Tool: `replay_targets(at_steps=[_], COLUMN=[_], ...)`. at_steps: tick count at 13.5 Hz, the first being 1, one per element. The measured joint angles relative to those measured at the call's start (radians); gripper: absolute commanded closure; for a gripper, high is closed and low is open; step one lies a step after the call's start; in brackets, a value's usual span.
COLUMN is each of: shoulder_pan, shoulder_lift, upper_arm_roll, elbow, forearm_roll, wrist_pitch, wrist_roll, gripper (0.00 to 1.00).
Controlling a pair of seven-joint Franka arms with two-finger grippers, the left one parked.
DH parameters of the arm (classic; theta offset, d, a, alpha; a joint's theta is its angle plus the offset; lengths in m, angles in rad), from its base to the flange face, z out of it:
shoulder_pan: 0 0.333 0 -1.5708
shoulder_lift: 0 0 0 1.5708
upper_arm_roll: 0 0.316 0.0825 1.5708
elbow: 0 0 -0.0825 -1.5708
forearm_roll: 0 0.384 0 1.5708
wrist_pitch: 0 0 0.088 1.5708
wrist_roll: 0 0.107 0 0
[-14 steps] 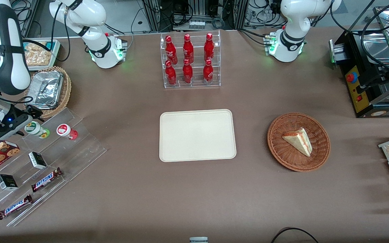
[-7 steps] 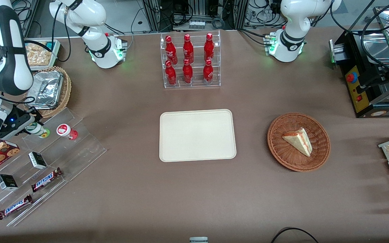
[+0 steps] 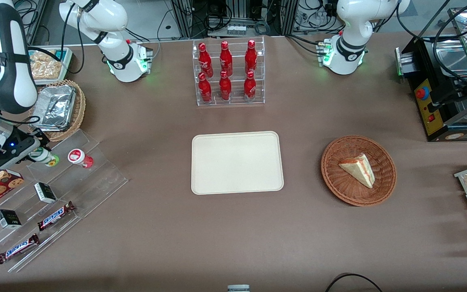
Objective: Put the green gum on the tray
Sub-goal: 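Close the right gripper on the green gum tub and lift it, then carry the green gum tub over the cream tray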
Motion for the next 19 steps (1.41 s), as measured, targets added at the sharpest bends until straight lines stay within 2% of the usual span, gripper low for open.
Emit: replay_targets(at_steps=[4, 8, 13, 17, 19], shoulder_pan=[0.057, 0.164, 0.340, 0.473, 0.543], shoulder_lift=[0.007, 0.053, 0.112, 0.165, 0.210], upper_arm_roll=[0.003, 0.006, 0.009, 0.011, 0.011], elbow=[0.114, 0.197, 0.237, 0.248, 0.268], forearm_roll=[0.000, 0.001, 0.004, 0.067, 0.070], wrist_pitch=[-0.137, -0.210, -0.221, -0.216, -0.187], wrist_roll=[0.092, 0.257, 0.538, 0.769, 0.893], gripper=[1.00, 1.00, 1.00, 1.00, 1.00])
